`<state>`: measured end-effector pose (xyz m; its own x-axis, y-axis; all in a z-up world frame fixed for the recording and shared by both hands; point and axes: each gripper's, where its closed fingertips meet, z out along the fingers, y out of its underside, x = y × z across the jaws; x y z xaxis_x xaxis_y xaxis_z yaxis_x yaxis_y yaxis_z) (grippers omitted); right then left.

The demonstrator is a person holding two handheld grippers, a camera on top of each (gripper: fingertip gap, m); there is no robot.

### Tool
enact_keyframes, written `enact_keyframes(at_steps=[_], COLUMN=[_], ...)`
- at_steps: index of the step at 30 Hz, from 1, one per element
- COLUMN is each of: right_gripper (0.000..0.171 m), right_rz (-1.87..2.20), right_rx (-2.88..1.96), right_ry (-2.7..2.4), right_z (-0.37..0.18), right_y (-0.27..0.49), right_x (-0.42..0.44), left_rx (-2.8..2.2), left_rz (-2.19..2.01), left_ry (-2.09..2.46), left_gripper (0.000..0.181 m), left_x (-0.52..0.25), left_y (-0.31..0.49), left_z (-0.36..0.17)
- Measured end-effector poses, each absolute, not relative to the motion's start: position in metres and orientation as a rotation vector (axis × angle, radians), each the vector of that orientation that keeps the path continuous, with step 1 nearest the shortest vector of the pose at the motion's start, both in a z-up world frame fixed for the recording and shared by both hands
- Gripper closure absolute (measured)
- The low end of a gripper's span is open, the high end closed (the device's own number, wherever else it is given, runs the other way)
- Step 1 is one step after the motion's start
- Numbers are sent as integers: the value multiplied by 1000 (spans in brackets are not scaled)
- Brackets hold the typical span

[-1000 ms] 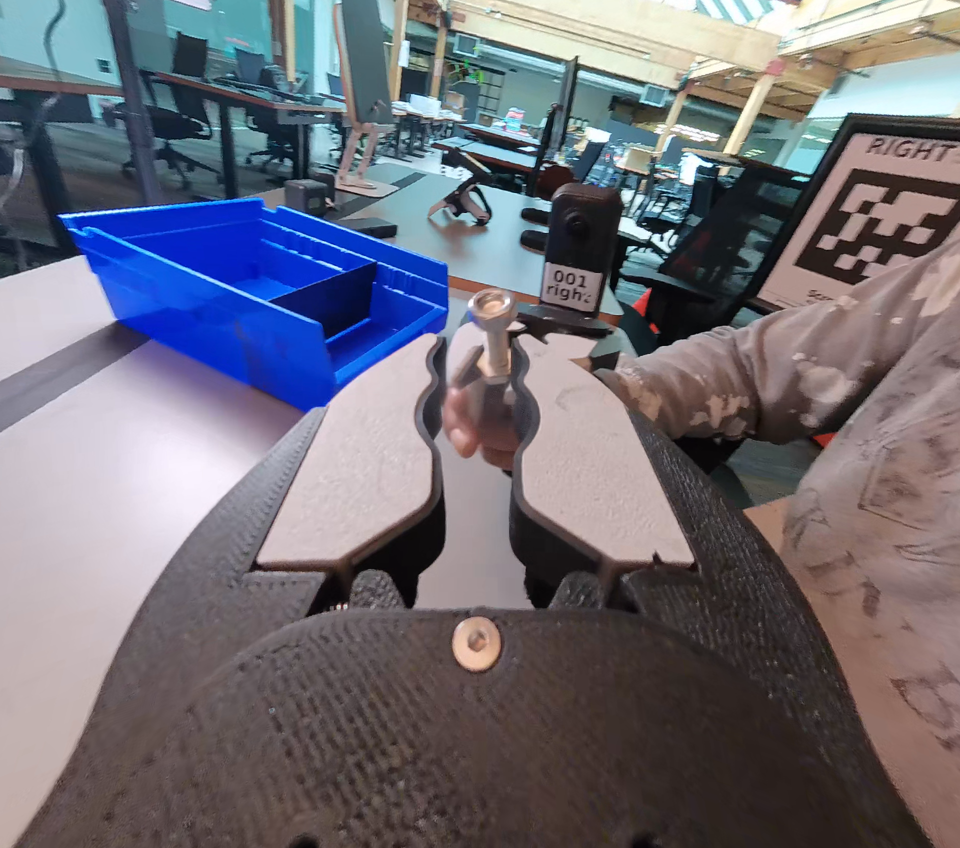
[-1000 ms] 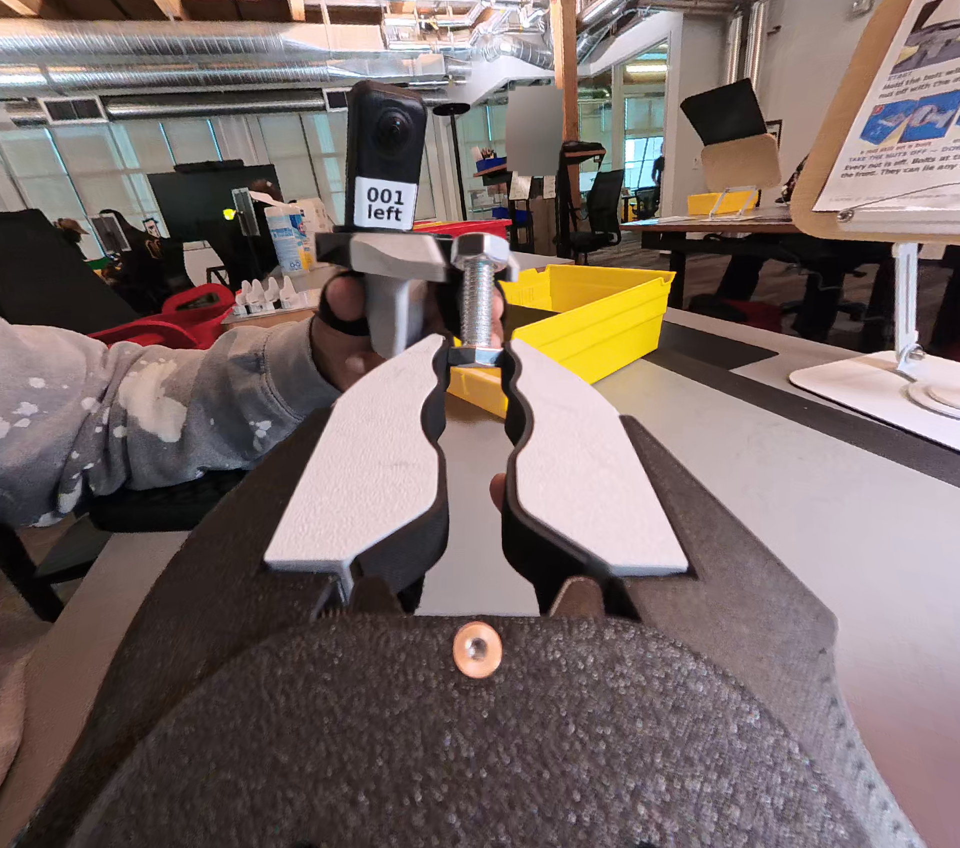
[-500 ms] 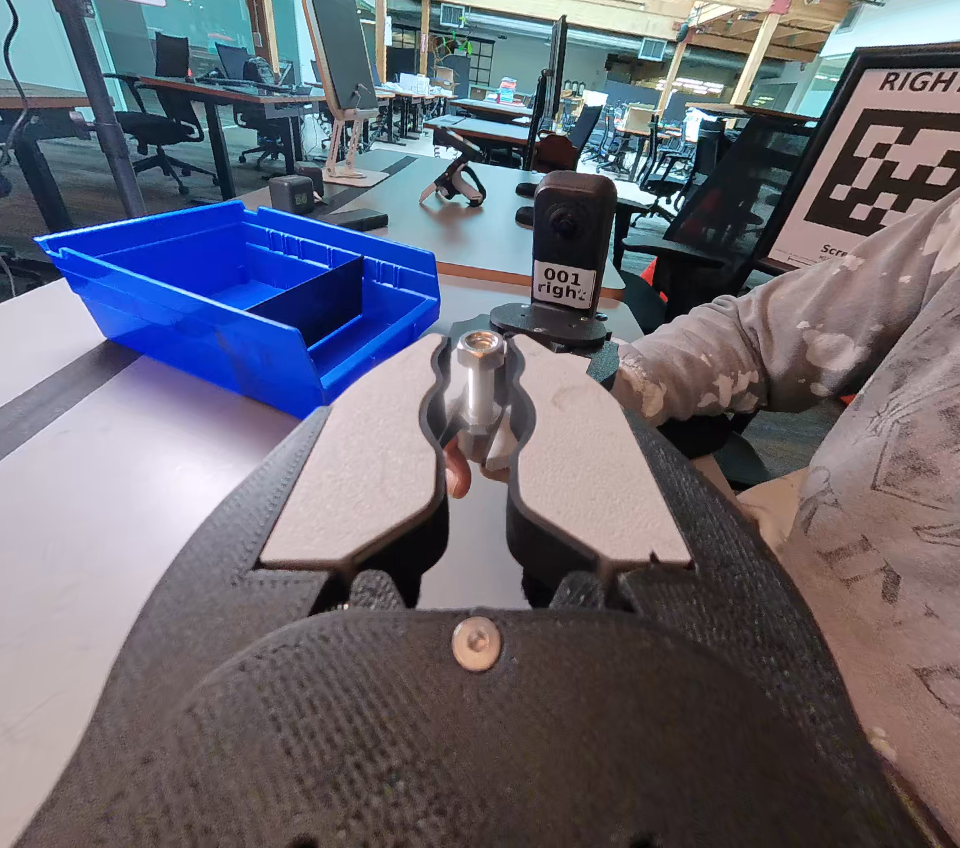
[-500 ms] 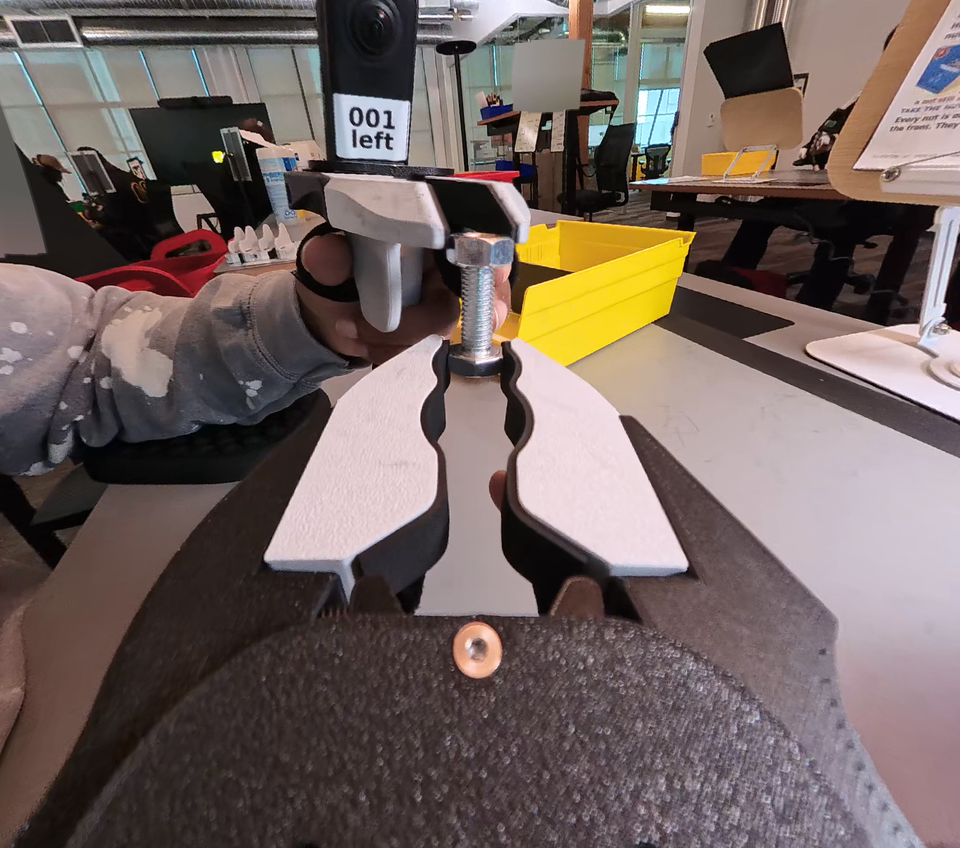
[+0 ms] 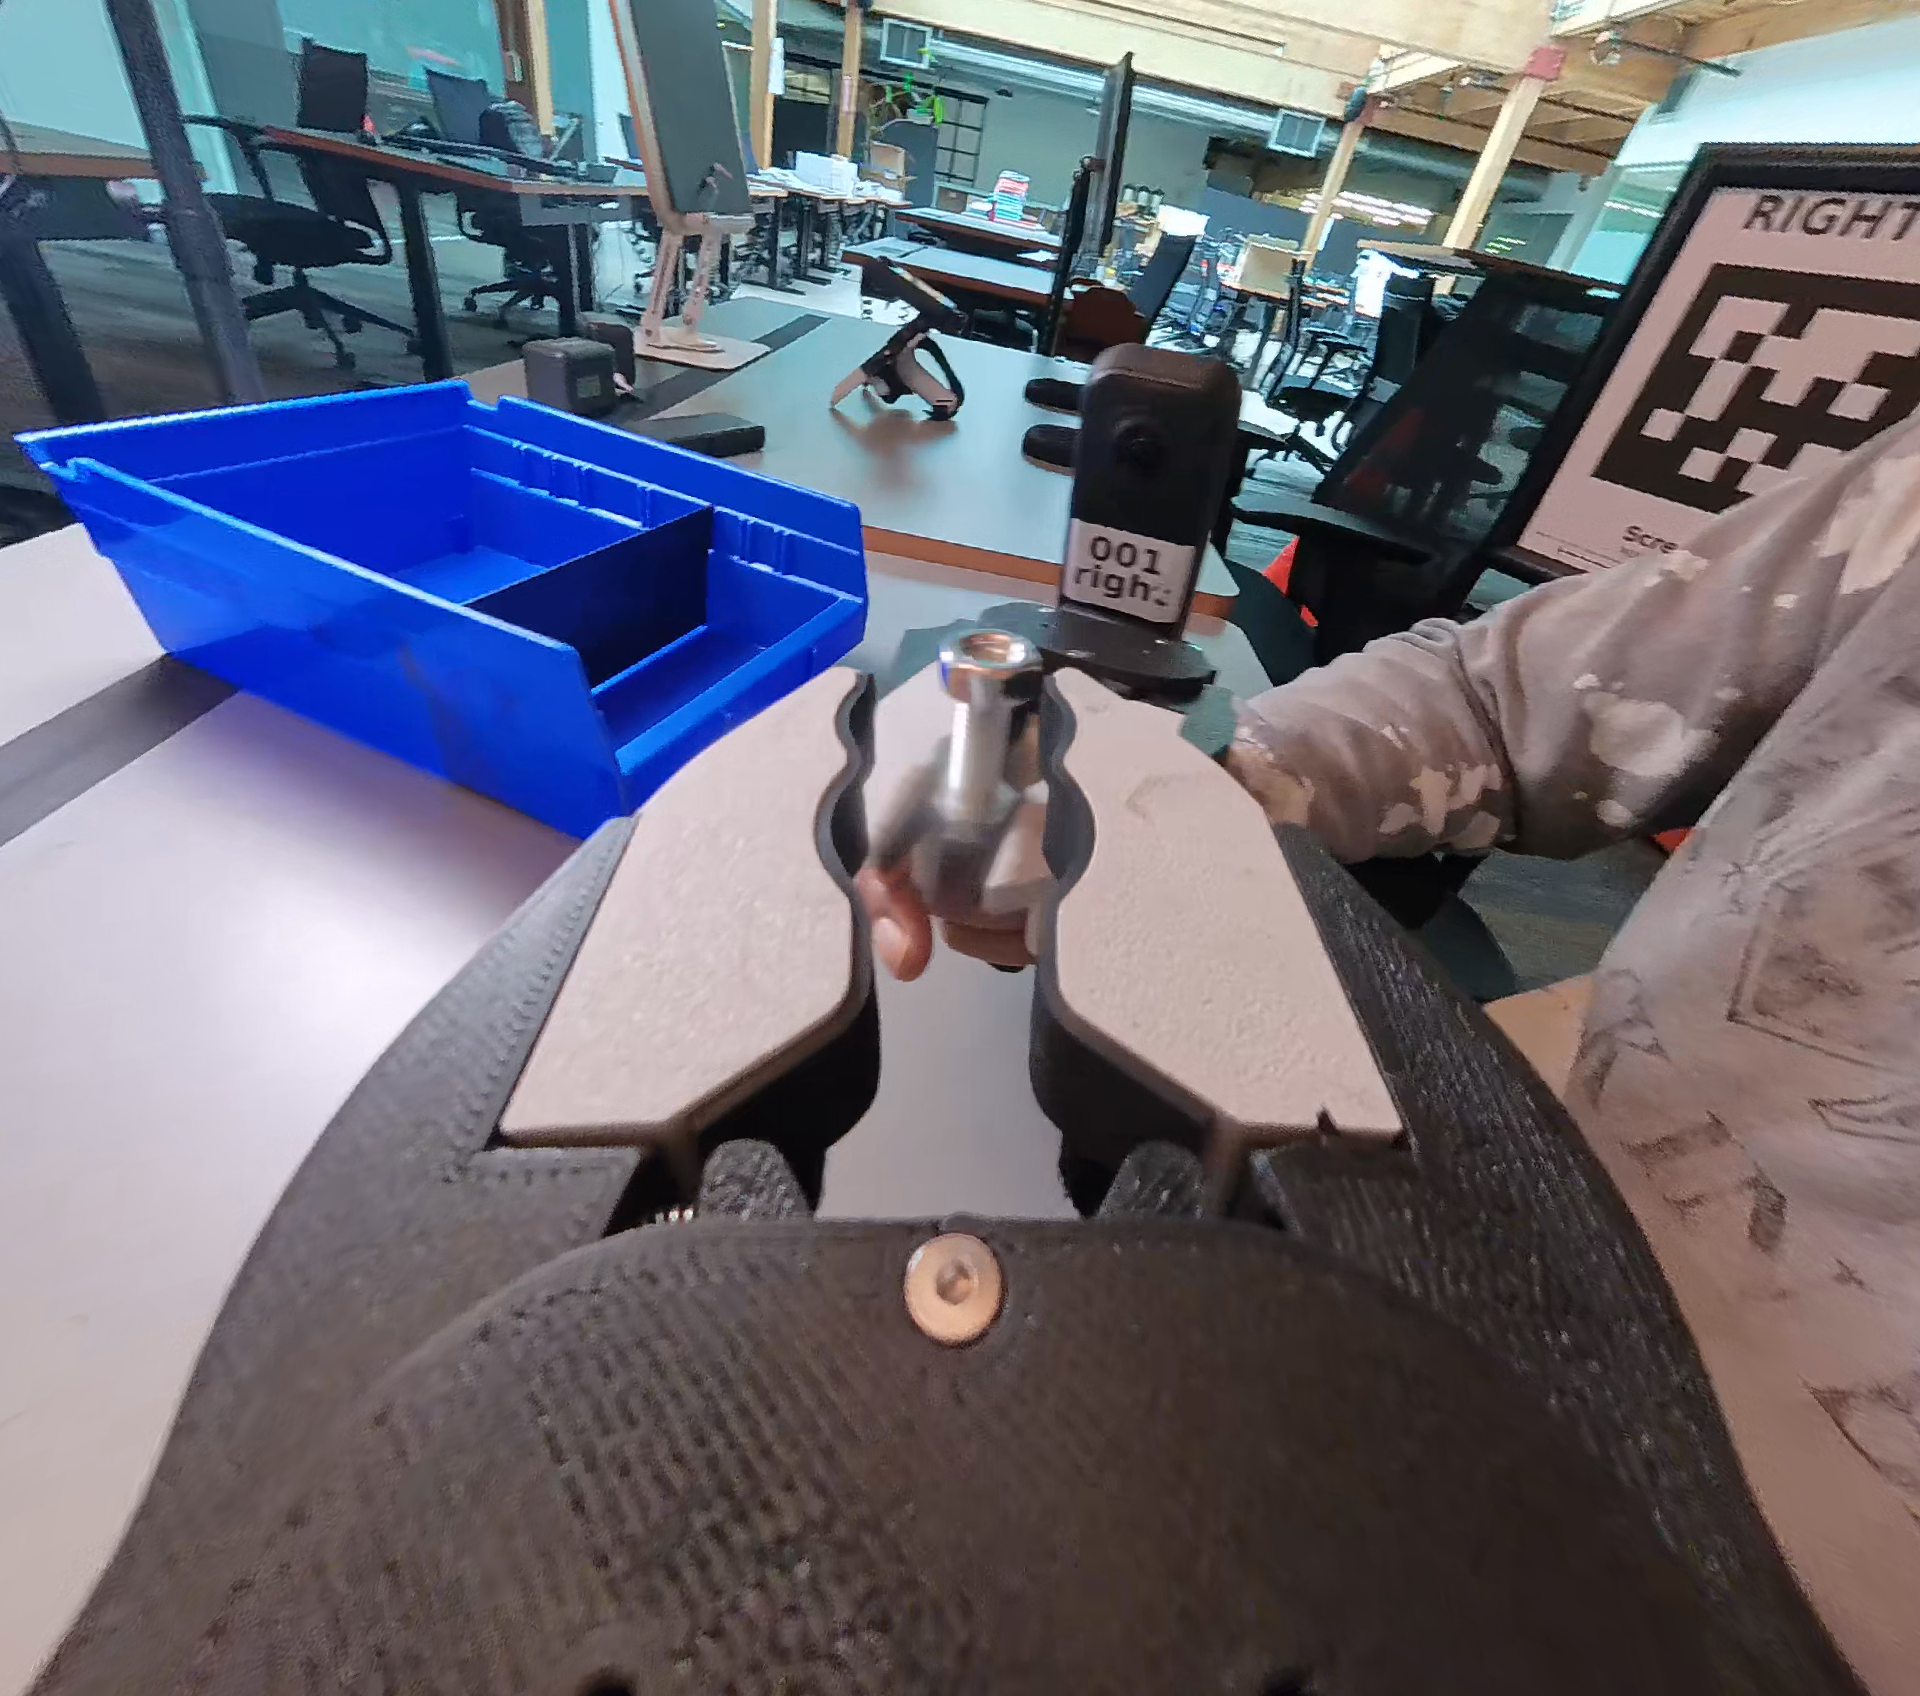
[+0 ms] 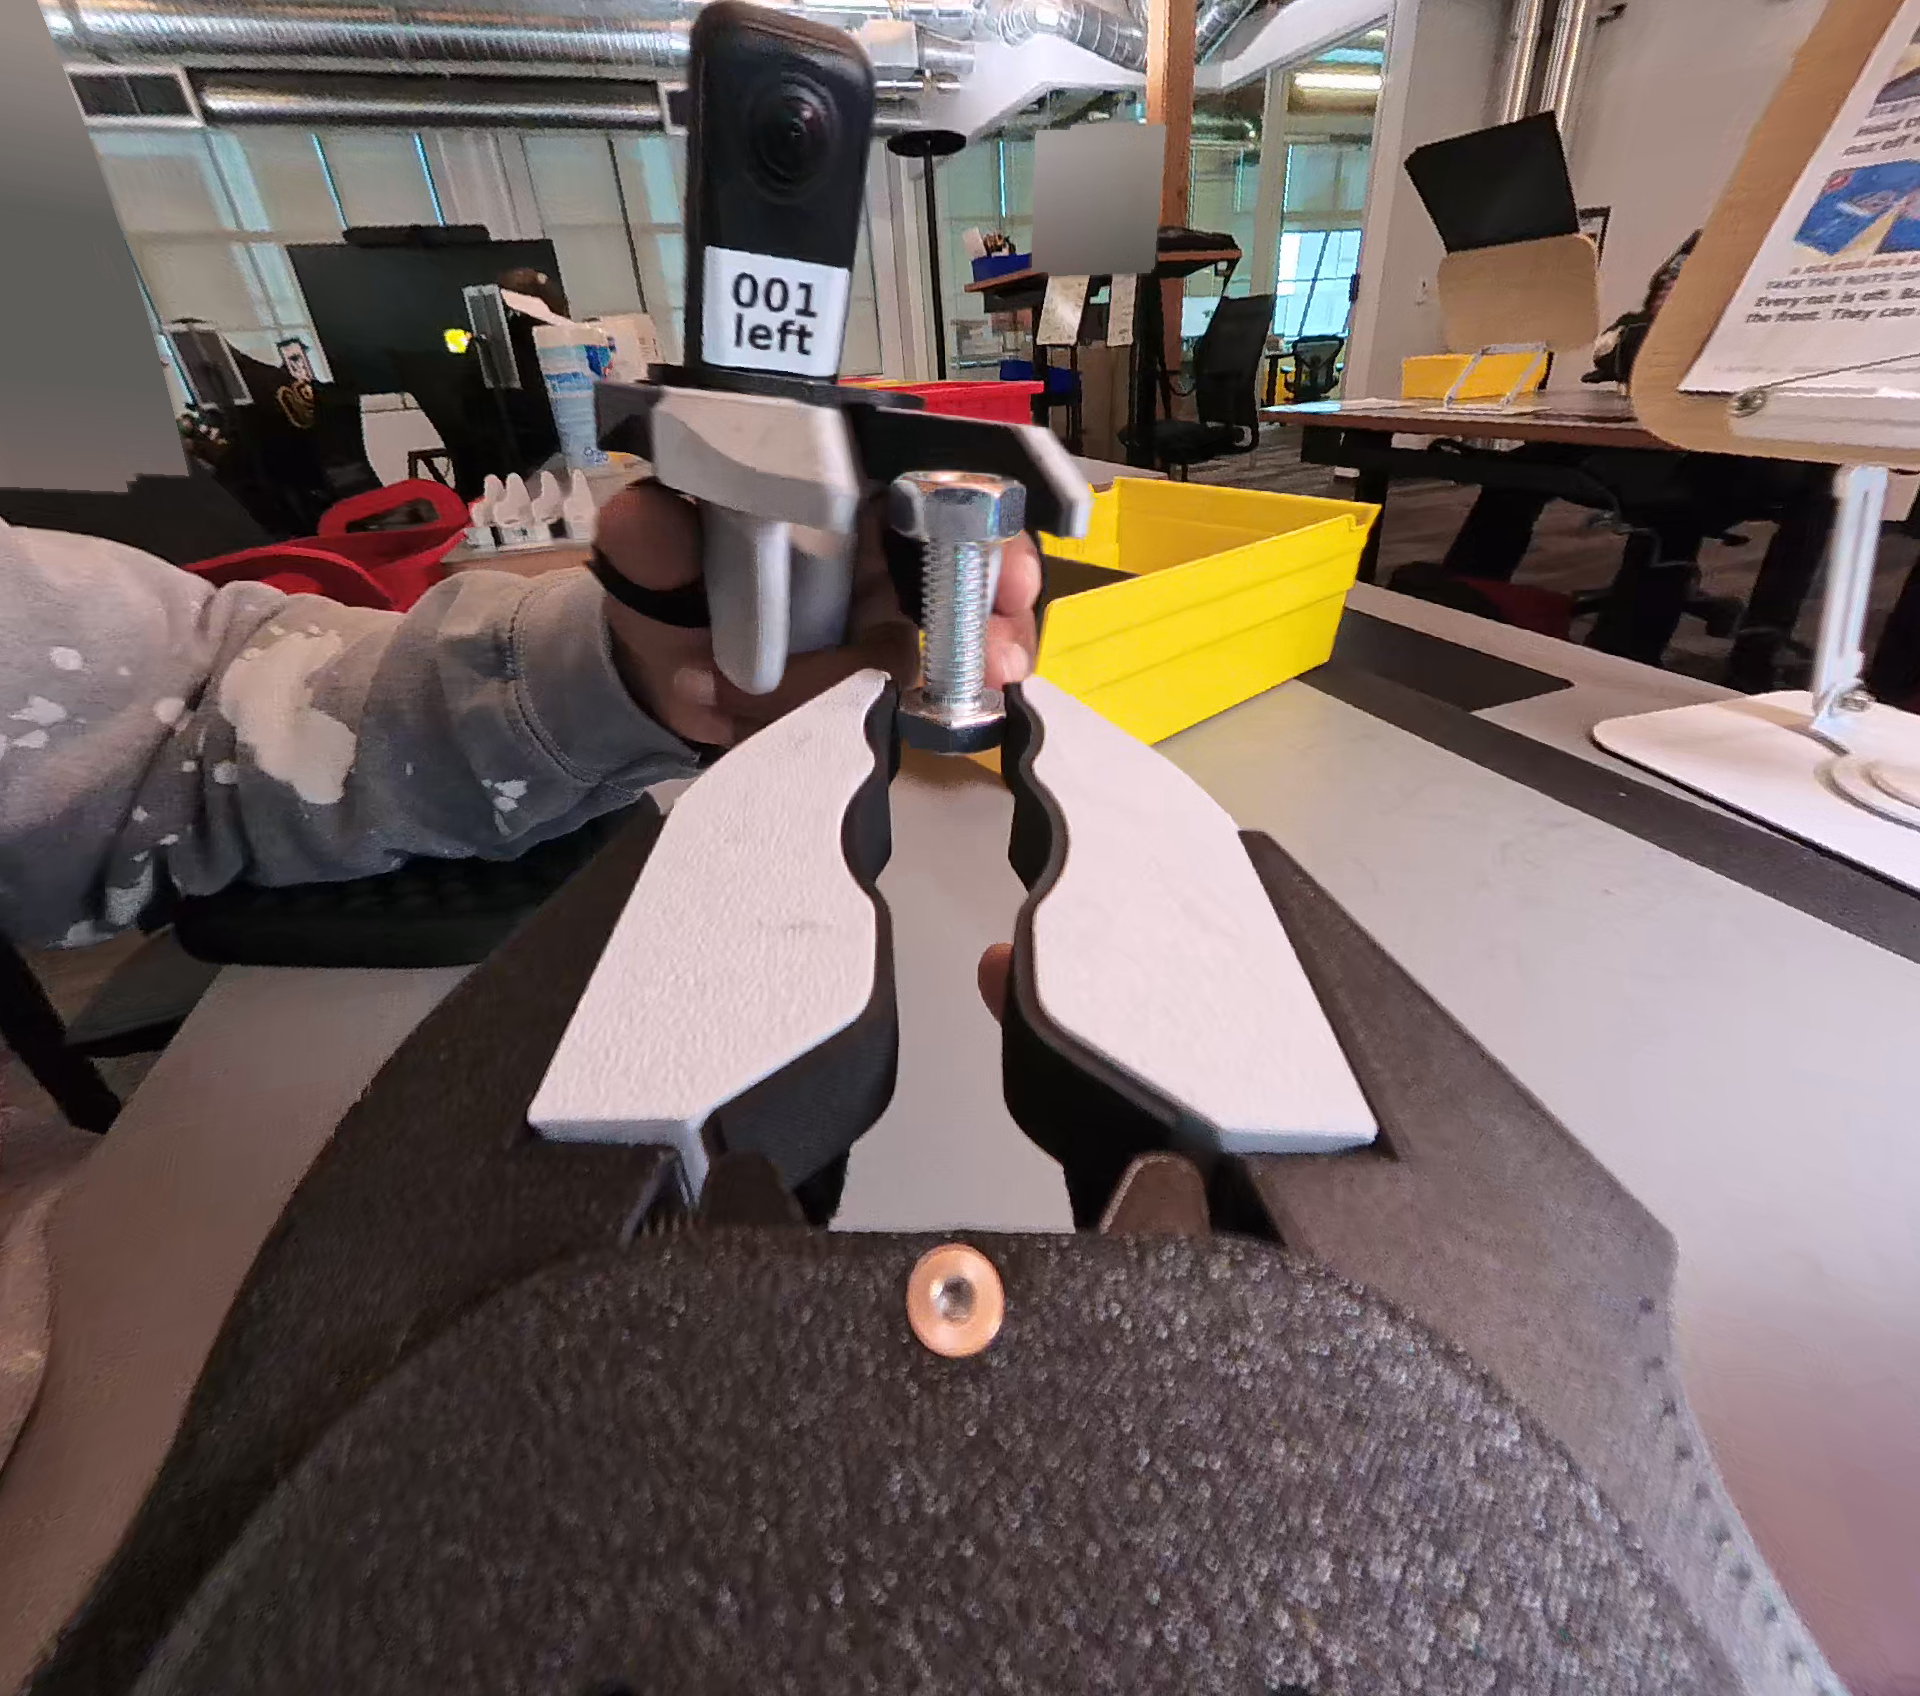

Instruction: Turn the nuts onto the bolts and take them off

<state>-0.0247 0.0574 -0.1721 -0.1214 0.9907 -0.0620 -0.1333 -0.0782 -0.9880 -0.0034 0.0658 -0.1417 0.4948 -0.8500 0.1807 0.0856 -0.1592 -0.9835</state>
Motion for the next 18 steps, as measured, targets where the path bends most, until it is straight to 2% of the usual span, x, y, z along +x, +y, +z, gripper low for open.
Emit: enact_keyframes(at_steps=[2,3,11,15,16,18], right_gripper=[153,153,153,153,153,153], right_rz=[1431,1465,1435,1454,1479,1516], right_rx=[-1080,-1057,-1082,-1053,-1037,-987], right_ry=[-1149,-1136,-1147,-1149,-1133,-1112], right_z=[-169,-166,-171,-168,-165,-155], right_y=[54,54,56,51,51,50], right_x=[-23,-20,-22,-21,-18,-12], left_rx=[-1505,-1545,-1481,-1504,-1534,-1570], left_rz=[-1003,-980,-1008,-995,-974,-859], left_ry=[667,613,674,680,642,612], left_gripper=[149,164,148,147,160,162], left_x=[-6,-14,-4,-4,-10,-25], left_y=[68,75,63,66,71,82], left_z=[-140,-143,-136,-139,-140,-148])
